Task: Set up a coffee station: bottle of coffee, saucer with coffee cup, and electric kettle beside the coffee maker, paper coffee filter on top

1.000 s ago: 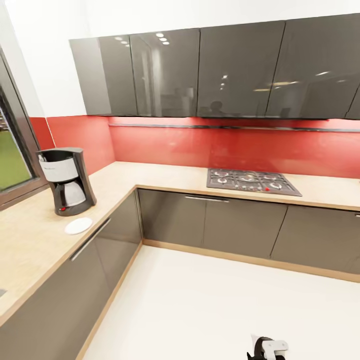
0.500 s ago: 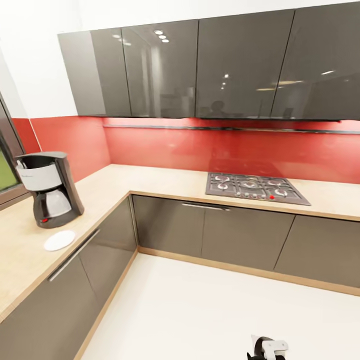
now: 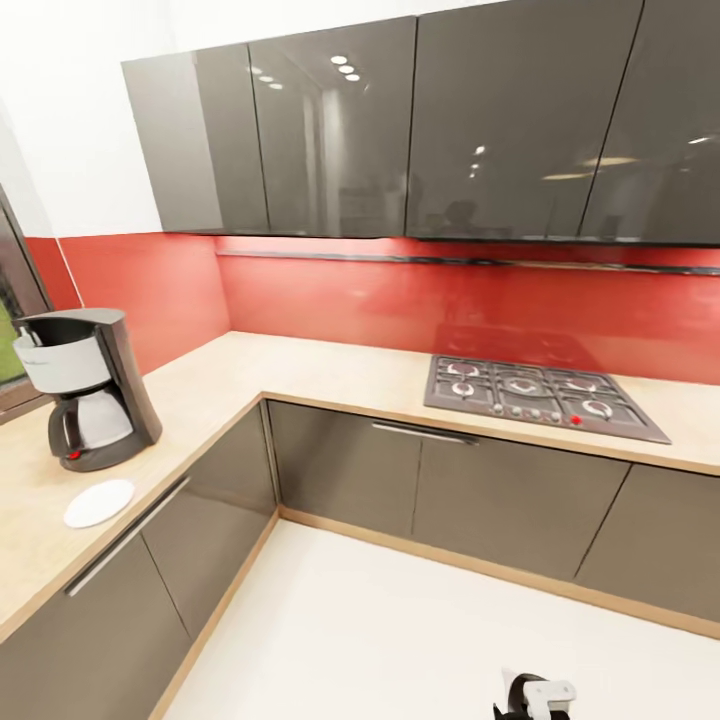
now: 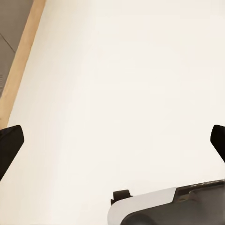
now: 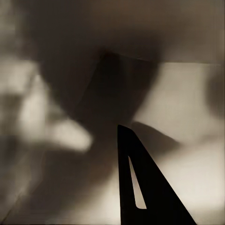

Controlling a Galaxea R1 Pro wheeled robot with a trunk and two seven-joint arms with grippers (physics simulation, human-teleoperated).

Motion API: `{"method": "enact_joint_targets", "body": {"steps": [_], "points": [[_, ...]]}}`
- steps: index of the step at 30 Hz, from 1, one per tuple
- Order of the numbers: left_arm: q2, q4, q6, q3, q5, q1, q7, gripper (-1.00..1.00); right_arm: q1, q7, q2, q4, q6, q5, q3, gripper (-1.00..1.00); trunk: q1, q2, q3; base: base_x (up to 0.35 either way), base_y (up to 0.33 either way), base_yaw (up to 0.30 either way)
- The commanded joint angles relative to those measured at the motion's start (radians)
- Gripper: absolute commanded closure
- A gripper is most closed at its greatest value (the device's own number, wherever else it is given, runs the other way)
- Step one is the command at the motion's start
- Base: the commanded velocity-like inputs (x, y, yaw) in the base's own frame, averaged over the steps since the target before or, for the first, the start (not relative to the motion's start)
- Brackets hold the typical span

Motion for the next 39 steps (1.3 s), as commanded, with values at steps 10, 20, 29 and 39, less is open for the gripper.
{"method": "enact_joint_targets", "body": {"steps": [10, 20, 29, 39], "points": [[0.0, 0.002, -0.003, 0.009, -0.009, -0.001, -0.005, -1.0, -0.001, -0.002, 0.0, 0.001, -0.003, 0.008, -0.004, 1.0, 0.001, -0.002, -0.002, 0.307, -0.126, 0.278], [0.0, 0.002, -0.003, 0.009, -0.009, -0.001, -0.005, -1.0, -0.001, -0.002, 0.0, 0.001, -0.003, 0.008, -0.004, 1.0, 0.001, -0.002, -0.002, 0.07, -0.038, 0.278], [-0.002, 0.002, -0.003, 0.009, -0.009, -0.001, -0.005, -1.0, 0.0, -0.002, 0.0, 0.001, -0.003, 0.008, -0.004, 1.0, 0.001, -0.002, -0.002, 0.114, -0.048, 0.278], [-0.002, 0.001, -0.003, 0.009, -0.009, -0.001, -0.004, -1.0, -0.001, -0.002, 0.0, 0.001, -0.003, 0.008, -0.004, 1.0, 0.001, -0.002, -0.002, 0.249, -0.202, 0.278]]}}
